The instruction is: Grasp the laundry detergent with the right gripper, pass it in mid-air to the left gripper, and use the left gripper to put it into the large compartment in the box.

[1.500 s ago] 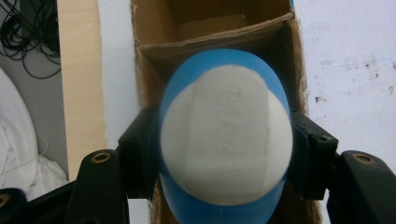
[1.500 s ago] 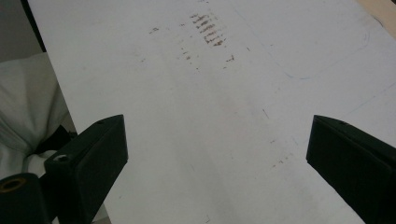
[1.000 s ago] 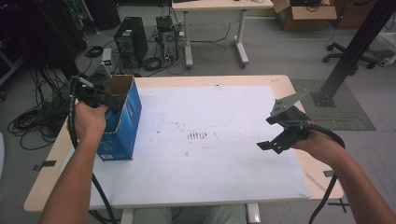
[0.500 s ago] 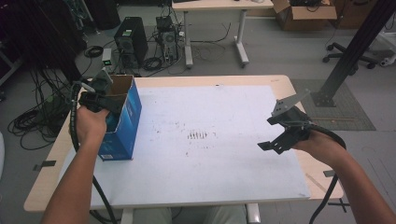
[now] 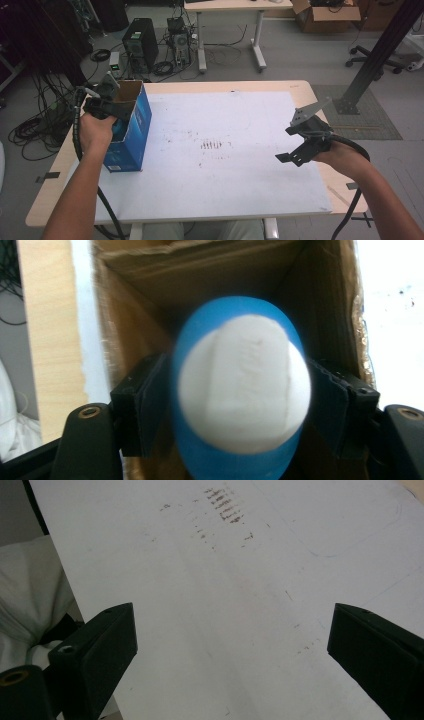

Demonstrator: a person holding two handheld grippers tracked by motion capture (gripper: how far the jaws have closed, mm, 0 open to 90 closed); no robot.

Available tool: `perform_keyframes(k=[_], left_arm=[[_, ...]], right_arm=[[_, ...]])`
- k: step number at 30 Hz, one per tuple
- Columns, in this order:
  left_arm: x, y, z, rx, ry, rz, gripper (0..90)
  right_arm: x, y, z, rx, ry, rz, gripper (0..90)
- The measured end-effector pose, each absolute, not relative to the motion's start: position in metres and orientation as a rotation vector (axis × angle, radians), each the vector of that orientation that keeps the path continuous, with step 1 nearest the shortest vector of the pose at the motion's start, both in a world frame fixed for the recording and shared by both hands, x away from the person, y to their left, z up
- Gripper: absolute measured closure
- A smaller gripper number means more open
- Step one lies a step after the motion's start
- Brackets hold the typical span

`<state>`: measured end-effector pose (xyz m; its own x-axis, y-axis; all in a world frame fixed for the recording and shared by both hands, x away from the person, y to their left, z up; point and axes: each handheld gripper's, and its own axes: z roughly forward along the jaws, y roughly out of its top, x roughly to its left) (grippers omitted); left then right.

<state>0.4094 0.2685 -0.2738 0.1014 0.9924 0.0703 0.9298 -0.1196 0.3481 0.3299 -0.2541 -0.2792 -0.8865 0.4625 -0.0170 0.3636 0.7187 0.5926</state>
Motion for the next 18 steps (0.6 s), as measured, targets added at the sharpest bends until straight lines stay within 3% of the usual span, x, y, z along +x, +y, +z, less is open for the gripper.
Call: perform_keyframes(k=[12, 18], left_arm=[[0.406, 0.276, -0.254, 2.095, 1.893, 0.370, 17.3], [0.401, 0.274, -0.232, 2.110, 1.842, 0.398, 16.7]], right_arm=[[0.329, -0.252, -0.277, 0.655, 2.757, 0.903, 5.3], [0.328, -0.253, -0.274, 0.657, 2.751, 0.903, 5.3]])
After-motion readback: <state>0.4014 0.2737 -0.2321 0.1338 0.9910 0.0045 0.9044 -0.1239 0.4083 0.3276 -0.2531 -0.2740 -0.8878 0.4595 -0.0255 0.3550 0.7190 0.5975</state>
